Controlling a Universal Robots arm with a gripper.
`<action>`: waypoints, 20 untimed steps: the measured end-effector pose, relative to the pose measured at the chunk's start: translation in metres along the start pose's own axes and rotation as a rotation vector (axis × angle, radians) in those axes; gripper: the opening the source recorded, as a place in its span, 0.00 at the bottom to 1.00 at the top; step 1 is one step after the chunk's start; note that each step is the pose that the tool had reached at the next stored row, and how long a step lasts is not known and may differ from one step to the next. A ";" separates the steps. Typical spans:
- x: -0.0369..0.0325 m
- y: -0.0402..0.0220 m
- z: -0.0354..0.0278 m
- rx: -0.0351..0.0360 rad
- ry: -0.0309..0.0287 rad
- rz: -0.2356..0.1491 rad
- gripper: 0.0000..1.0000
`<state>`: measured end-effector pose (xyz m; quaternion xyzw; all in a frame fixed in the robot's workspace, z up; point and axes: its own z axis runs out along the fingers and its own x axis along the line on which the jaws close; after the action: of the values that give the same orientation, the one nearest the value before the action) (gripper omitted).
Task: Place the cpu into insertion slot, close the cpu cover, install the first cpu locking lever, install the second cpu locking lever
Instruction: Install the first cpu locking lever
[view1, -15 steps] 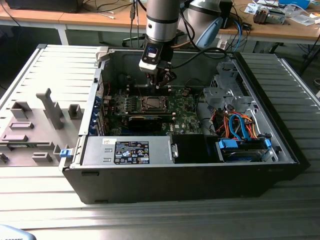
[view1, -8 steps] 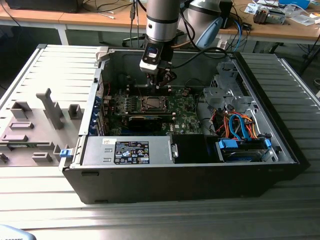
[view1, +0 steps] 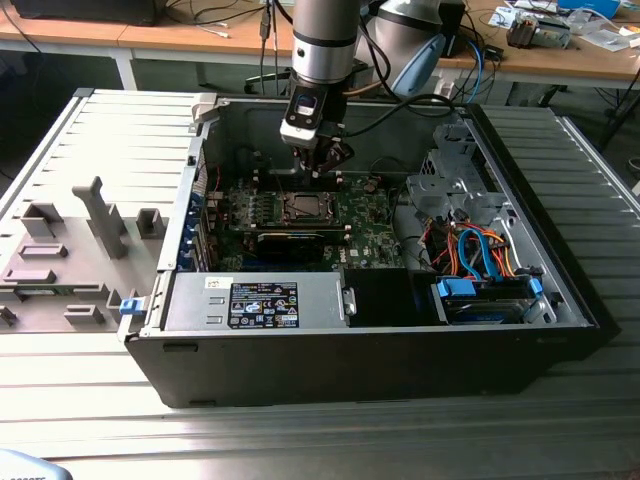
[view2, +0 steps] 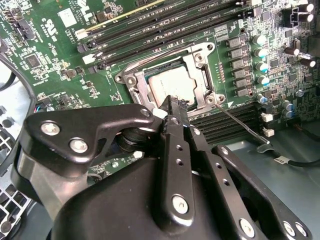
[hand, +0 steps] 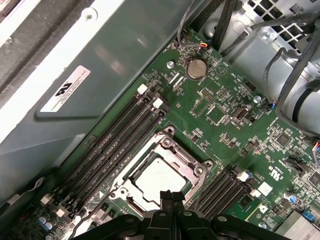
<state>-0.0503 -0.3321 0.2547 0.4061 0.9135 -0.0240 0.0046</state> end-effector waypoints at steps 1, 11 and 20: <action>0.0000 0.0000 0.0000 -0.0001 -0.0001 -0.002 0.11; 0.0000 0.0000 0.0000 -0.0006 -0.0009 -0.023 0.11; 0.0000 0.0000 0.0000 -0.0011 -0.0015 -0.040 0.11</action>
<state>-0.0503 -0.3321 0.2547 0.3879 0.9214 -0.0239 0.0051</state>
